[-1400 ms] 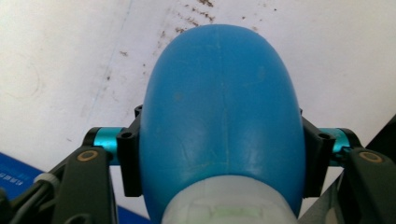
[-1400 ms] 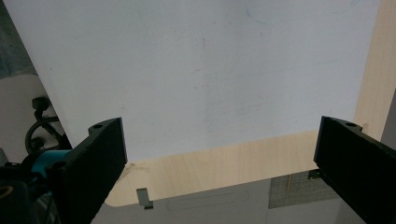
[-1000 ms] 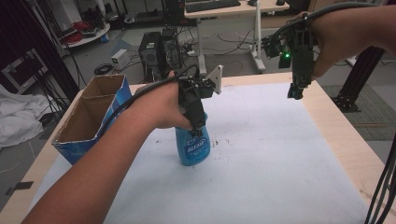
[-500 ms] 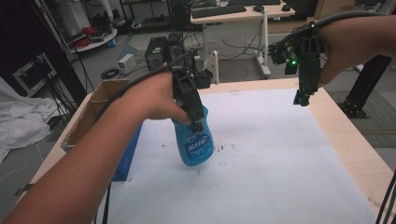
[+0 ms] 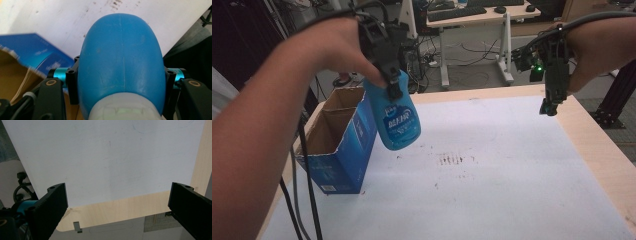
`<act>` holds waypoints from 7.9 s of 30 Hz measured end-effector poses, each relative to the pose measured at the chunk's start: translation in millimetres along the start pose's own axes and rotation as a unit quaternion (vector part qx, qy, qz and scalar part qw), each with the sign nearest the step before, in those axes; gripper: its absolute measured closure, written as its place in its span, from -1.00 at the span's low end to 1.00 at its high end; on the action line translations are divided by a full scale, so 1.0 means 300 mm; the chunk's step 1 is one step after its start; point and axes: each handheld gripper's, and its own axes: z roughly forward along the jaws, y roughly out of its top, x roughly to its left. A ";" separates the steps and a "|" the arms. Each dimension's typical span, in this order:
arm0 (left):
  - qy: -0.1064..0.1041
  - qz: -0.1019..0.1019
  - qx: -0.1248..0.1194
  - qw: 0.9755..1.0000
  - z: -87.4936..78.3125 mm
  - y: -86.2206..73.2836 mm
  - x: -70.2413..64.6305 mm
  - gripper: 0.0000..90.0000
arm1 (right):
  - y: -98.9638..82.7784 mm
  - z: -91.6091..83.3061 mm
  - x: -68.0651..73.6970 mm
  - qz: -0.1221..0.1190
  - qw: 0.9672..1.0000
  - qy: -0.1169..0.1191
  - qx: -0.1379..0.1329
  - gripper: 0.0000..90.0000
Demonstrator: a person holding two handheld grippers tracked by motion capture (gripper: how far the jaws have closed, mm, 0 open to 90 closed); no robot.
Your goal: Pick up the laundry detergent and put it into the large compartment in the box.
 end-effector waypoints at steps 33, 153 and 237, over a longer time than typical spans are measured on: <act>0.021 -0.172 -0.007 0.985 -0.211 -0.334 0.313 -0.15 | 0.027 0.012 -0.008 0.003 1.000 0.005 0.004 -0.97; 0.023 0.017 0.041 0.999 0.277 -0.415 0.345 -0.55 | 0.013 0.022 0.012 0.010 1.000 0.002 0.002 -0.97; 0.002 0.279 0.035 0.960 0.366 -0.025 -0.038 -0.96 | 0.035 0.037 0.010 0.006 1.000 0.013 -0.002 -0.97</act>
